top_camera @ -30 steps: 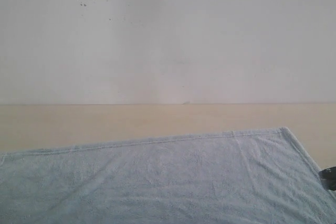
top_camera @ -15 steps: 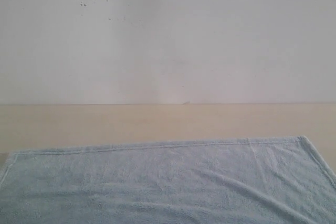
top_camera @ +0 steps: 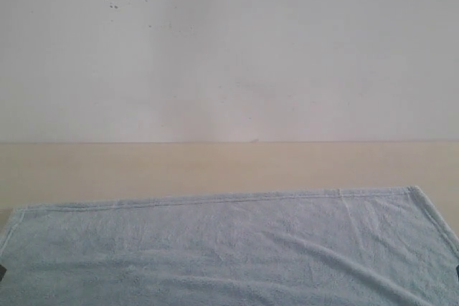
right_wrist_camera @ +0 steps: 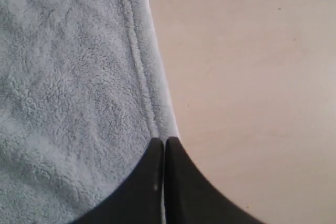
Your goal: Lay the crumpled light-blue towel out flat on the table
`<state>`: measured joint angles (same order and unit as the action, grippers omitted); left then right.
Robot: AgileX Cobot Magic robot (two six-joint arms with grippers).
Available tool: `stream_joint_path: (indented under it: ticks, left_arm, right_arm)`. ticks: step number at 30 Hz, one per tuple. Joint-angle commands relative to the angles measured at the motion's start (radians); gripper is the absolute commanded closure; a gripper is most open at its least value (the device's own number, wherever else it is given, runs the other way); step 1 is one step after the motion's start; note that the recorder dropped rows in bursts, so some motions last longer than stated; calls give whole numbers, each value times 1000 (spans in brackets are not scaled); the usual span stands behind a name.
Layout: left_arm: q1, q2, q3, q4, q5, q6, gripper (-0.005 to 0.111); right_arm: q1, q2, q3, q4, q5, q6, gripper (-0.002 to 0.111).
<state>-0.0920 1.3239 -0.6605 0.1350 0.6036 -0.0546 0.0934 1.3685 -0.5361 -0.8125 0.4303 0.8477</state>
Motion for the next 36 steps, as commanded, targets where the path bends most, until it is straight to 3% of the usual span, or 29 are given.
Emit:
stream_joint_path:
  ticks: [1,7,25,36]
  left_arm:
    - [1,-8,9,-22,2,-4,103]
    - [1,-8,9,-36,5,-4,103]
    - [1,-10,9,-50,-53,7,103]
    - [1,-12,9,-50,-55,7,103]
  right_arm:
    - [-3,-9,4,-14,-62,-39,108]
    - [-3,33,-44,-16,-225,-95,108]
    - [-7,581,-642,-39,-53,-127,108]
    - [-72,759,-814,-31,-57,-178,108]
